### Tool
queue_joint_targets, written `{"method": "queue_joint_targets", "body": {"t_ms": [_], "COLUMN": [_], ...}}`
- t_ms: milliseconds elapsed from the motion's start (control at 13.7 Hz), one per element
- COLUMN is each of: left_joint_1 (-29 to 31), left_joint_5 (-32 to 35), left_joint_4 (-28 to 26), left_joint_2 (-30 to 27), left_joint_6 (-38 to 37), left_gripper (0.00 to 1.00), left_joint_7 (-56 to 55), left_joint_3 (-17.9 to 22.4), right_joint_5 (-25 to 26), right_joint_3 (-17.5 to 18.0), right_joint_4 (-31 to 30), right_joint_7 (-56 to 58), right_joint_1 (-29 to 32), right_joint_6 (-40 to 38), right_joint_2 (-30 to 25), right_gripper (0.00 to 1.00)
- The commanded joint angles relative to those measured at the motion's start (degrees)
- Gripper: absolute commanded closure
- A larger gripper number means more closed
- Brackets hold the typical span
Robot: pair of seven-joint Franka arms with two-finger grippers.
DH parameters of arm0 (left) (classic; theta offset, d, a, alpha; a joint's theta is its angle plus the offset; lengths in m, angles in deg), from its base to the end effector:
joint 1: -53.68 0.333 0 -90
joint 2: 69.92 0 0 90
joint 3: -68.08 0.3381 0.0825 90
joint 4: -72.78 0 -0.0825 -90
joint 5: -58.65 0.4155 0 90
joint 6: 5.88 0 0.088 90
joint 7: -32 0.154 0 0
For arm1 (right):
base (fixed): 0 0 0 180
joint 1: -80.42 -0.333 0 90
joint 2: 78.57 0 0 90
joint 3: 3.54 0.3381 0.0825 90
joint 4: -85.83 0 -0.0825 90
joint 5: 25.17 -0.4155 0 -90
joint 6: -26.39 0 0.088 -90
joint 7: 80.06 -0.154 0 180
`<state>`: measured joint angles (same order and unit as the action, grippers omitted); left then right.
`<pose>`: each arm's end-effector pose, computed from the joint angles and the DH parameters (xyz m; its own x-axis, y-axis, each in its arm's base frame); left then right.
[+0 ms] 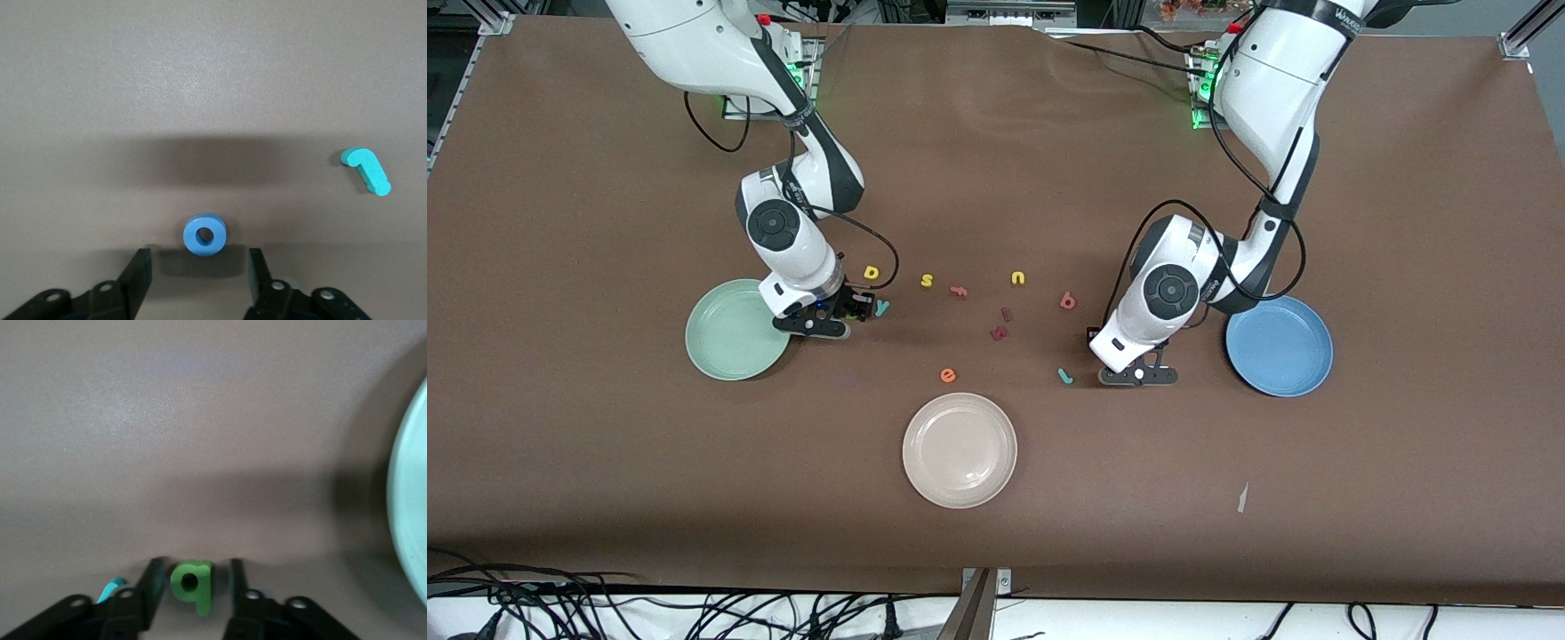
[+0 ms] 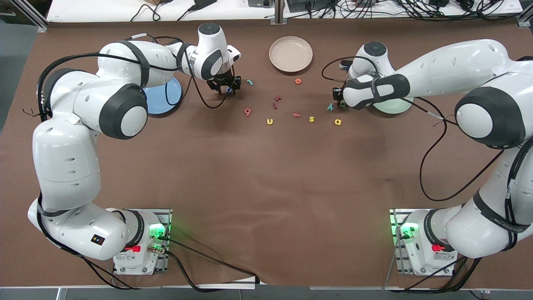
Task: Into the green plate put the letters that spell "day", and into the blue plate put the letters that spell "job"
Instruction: 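Grasp the green letter with the right gripper while the left gripper grasps blue o, then place the green letter on the green plate while the left gripper lifts blue o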
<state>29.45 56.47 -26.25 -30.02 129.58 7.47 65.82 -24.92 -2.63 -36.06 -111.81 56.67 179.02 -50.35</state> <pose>0.6208 -0.3102 0.1218 0.9971 0.0014 -0.0765 0.0029 -0.9998 0.0203 0.5504 0.2532 0.1228 0.9919 -0.1221 0.0346 -0.1211 -0.9922 -0.0277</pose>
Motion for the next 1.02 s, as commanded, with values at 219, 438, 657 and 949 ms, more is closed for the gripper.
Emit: {"method": "queue_joint_targets", "body": {"t_ms": [219, 438, 657, 949], "left_joint_1": [-1.4, -1.4, -1.4, -1.4], "left_joint_5": [3.1, 3.2, 3.1, 3.2], "left_joint_4": [2.2, 3.1, 3.1, 3.9], "left_joint_2": [1.6, 1.7, 1.9, 2.8], "left_joint_6": [-0.3, -0.5, -0.5, -0.5], "left_gripper": [0.39, 0.42, 0.44, 0.47], "left_joint_7": [-2.2, -2.2, -2.2, -2.3], "left_joint_3": [0.9, 1.0, 1.0, 1.0], "right_joint_5": [1.5, 1.6, 1.5, 1.5], "right_joint_3": [-0.6, -3.1, -8.3, -13.6], "right_joint_4": [1.0, 1.9, 1.8, -1.9], "right_joint_7": [-0.2, 4.9, 16.2, 25.5], "right_joint_1": [-0.2, -0.2, -0.2, -0.1], "right_joint_6": [-0.5, -9.2, -16.1, -16.1], "right_joint_2": [-0.5, -5.5, -9.0, -9.1], "right_gripper": [0.91, 0.91, 0.91, 0.91]}}
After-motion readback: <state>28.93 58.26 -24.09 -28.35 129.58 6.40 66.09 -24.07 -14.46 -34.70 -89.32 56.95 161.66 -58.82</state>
